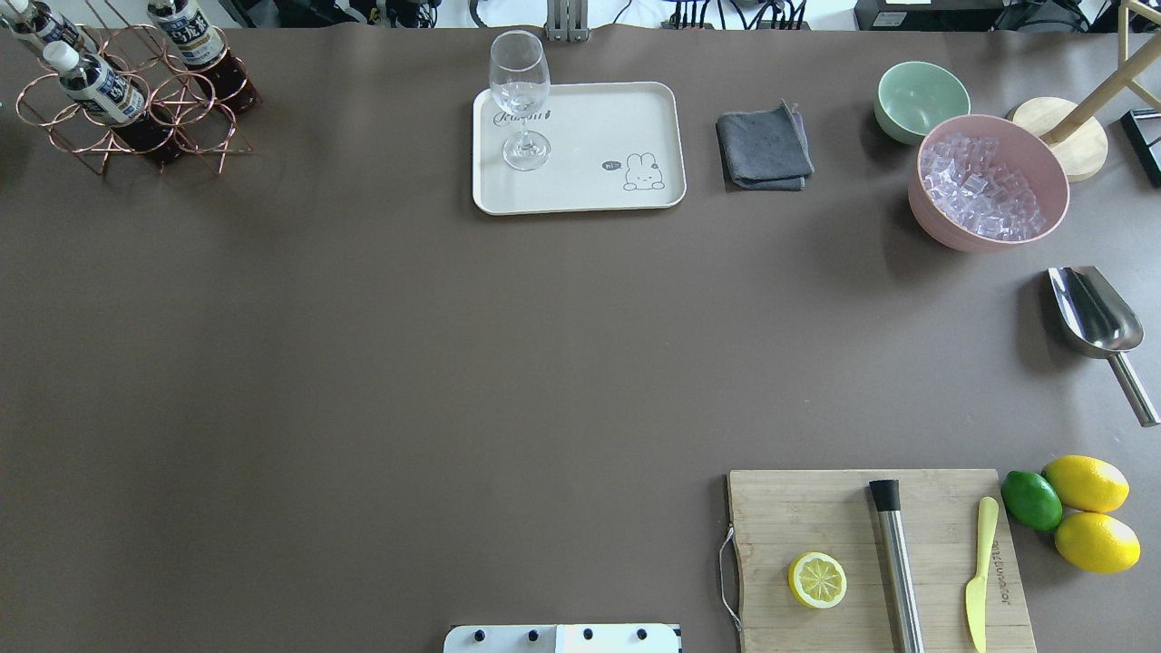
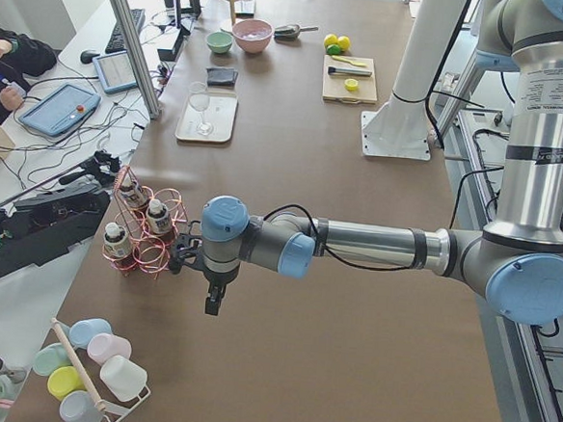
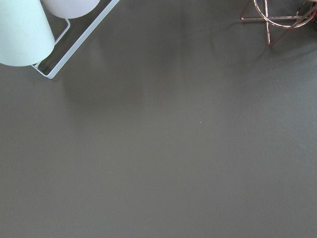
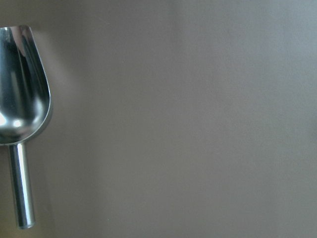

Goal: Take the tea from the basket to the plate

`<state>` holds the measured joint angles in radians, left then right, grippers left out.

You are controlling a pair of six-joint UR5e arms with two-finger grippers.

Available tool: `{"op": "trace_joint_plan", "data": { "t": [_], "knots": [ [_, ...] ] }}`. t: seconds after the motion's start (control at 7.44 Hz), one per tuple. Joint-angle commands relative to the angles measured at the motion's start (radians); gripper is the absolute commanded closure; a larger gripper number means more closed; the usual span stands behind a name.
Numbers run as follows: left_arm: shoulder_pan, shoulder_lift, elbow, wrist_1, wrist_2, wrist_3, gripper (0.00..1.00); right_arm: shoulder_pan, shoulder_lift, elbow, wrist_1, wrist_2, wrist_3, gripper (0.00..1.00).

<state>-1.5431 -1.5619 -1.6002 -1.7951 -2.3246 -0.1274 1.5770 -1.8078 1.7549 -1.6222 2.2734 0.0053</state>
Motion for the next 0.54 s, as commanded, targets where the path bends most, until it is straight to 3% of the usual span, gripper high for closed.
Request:
{"op": "trace_joint_plan", "data": {
  "t": [0.0,0.27,0.4],
  "knots": [
    [0.018,-0.012,-0.082,-0.001,0.010,0.002,0.02,0.000,0.001,0.002,-0.001,0.000,0.001,0.00],
    [0.038,-0.026,-0.161,0.013,-0.002,0.002,0.02,0.000,0.001,0.000,-0.001,0.000,-0.001,0.00],
    [0.081,-0.087,-0.167,0.029,-0.068,0.002,0.02,0.001,0.002,0.003,0.001,0.000,-0.001,0.00]
  ]
}}
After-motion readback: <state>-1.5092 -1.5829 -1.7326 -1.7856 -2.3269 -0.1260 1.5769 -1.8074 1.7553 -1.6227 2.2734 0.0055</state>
